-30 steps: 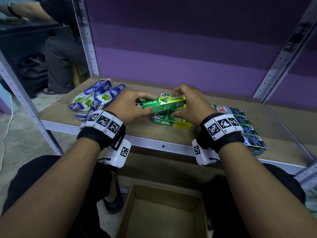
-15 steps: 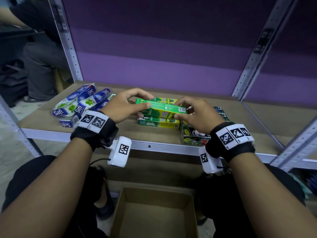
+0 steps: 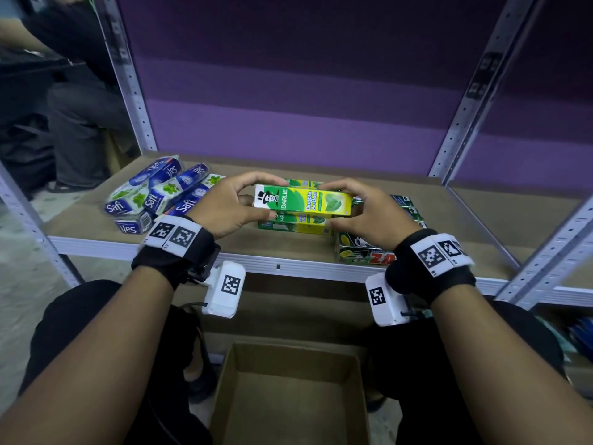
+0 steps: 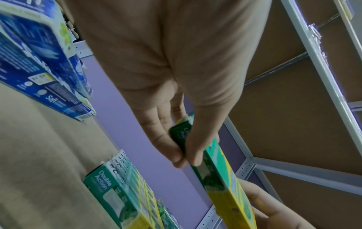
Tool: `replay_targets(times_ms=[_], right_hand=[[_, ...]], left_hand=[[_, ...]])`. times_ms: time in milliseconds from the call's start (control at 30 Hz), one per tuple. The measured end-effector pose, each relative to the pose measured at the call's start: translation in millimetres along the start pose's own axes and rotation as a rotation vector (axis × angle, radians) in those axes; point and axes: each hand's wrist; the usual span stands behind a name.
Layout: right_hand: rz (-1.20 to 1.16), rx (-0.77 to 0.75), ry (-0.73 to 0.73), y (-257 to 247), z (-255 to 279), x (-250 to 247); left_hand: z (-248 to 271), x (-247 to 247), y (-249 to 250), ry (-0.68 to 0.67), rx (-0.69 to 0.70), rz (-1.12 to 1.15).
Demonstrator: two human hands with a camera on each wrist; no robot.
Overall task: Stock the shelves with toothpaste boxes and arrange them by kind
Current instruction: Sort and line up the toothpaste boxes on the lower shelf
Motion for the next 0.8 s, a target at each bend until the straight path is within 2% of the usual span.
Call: replay_targets(times_ms=[100,200,400,567,800], right_hand=[[0.123,0.022,0.006,3,-2,3],[0.287,0.044,-0.025,8,-7,6],[0.333,0.16,-0.138,14,-10,20],[0.499,0.223,-0.247,18,-14,28],[0.579,0.251,-0.264,19,-16,33]], left_hand=[[-1,-1,-2,0.016,-0.051,-0.029],[-2,-3,-7,0.041,-0.119,-0.241],[-1,-4,-14,0.009,-0.217,-0.515],[0,3,-21,-0.053,-0.258,-0.614],[0,10,-30,-0.089,-0.296,-0.664]])
Point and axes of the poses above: each hand's wrist, its own z-axis away from the middle knuckle, its own x-axis out of the palm, y = z × x, and after that the axes turned 1 degree about -z, right-handed
